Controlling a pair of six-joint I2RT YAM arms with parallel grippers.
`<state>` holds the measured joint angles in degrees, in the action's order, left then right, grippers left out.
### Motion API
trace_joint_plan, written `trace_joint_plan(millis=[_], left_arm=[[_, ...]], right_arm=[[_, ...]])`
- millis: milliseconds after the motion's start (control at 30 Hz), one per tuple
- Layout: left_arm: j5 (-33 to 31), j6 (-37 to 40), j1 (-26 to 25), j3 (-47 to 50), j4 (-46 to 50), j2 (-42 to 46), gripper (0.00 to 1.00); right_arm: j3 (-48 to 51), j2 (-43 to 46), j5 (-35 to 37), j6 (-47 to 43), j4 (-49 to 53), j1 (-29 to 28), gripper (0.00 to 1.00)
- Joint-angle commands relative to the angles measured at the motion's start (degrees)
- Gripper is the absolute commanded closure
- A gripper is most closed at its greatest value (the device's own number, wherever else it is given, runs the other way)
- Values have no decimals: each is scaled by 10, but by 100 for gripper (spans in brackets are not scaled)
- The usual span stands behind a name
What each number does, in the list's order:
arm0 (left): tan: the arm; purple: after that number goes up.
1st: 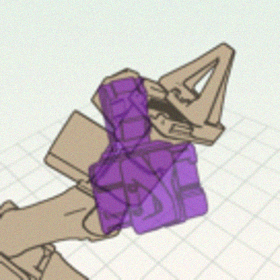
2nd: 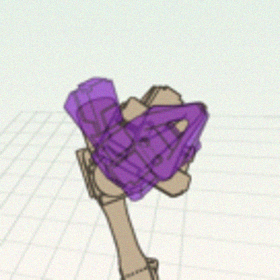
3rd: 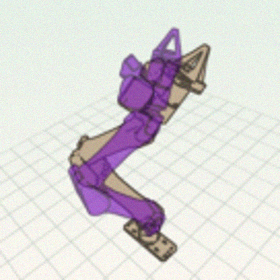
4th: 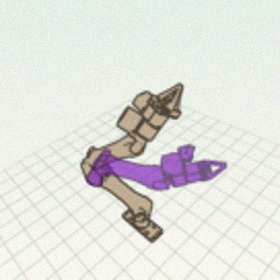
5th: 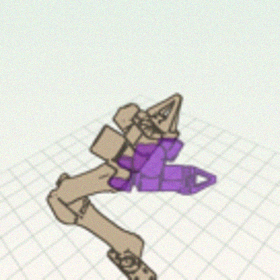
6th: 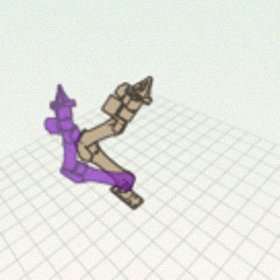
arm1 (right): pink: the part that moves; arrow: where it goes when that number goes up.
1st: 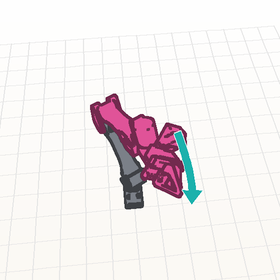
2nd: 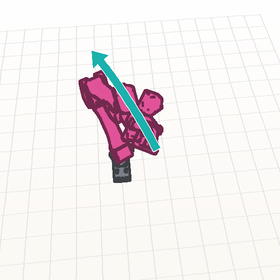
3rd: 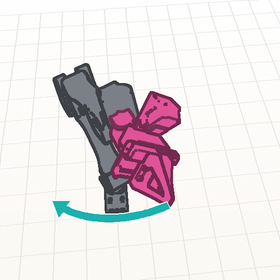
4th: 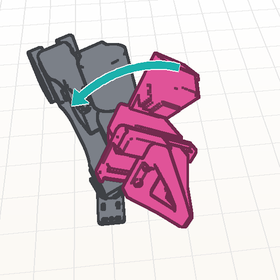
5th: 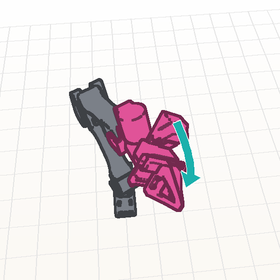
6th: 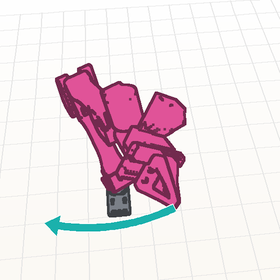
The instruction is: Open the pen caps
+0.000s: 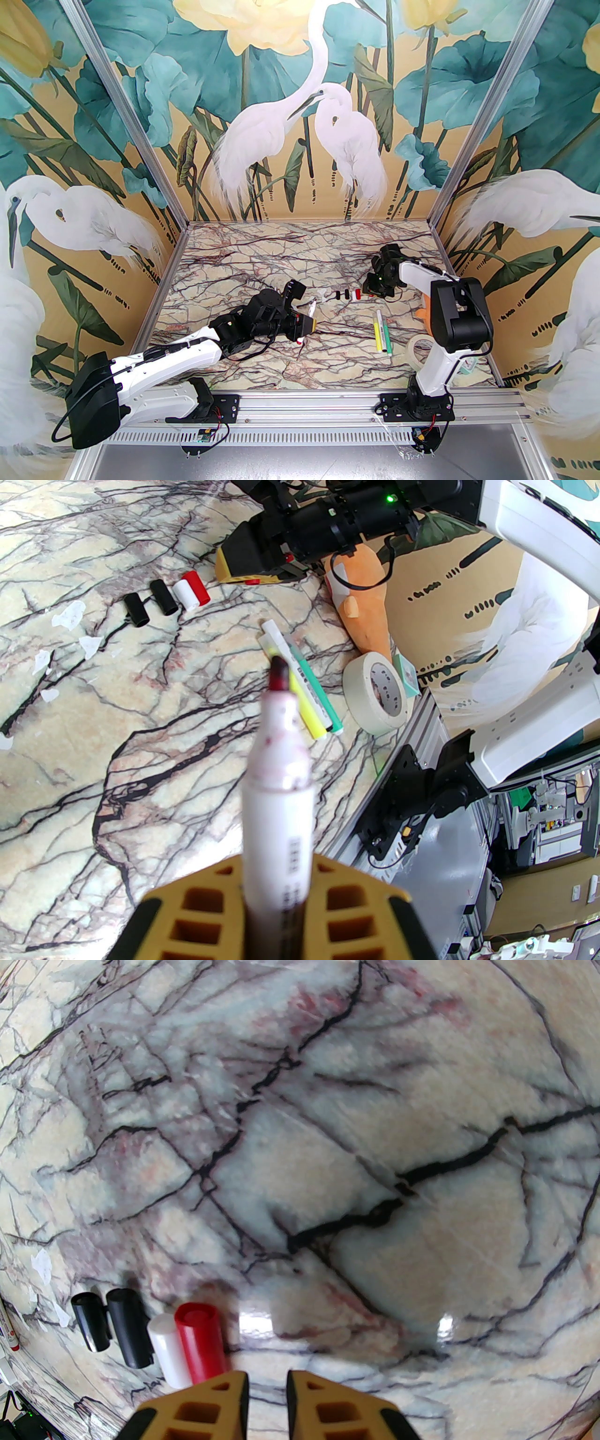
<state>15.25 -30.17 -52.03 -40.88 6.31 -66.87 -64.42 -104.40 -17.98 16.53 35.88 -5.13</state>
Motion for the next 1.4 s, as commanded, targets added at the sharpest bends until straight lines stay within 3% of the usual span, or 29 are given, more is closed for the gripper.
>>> trace_joint_plan(millis=[0, 533, 700, 1033, 1233, 1367], left_arm=[[-9, 6, 3, 0, 11, -8, 95], [-9, 1, 4, 0, 14, -14, 95], [-47, -5, 4, -4, 34, -19, 95], [-166, -34, 4, -46, 128, -69, 95], [-232, -54, 7, -74, 162, -128, 94], [-233, -61, 23, -92, 167, -163, 94]], right_arm=[[-20, -14, 9, -9, 6, 0, 75], [-19, -10, 10, -8, 6, -3, 69], [-4, 15, 7, 0, 1, -8, 69], [85, 154, 16, 45, -25, -54, 64], [155, 272, 18, 94, -59, -113, 50], [208, 355, 8, 132, -95, -150, 39]])
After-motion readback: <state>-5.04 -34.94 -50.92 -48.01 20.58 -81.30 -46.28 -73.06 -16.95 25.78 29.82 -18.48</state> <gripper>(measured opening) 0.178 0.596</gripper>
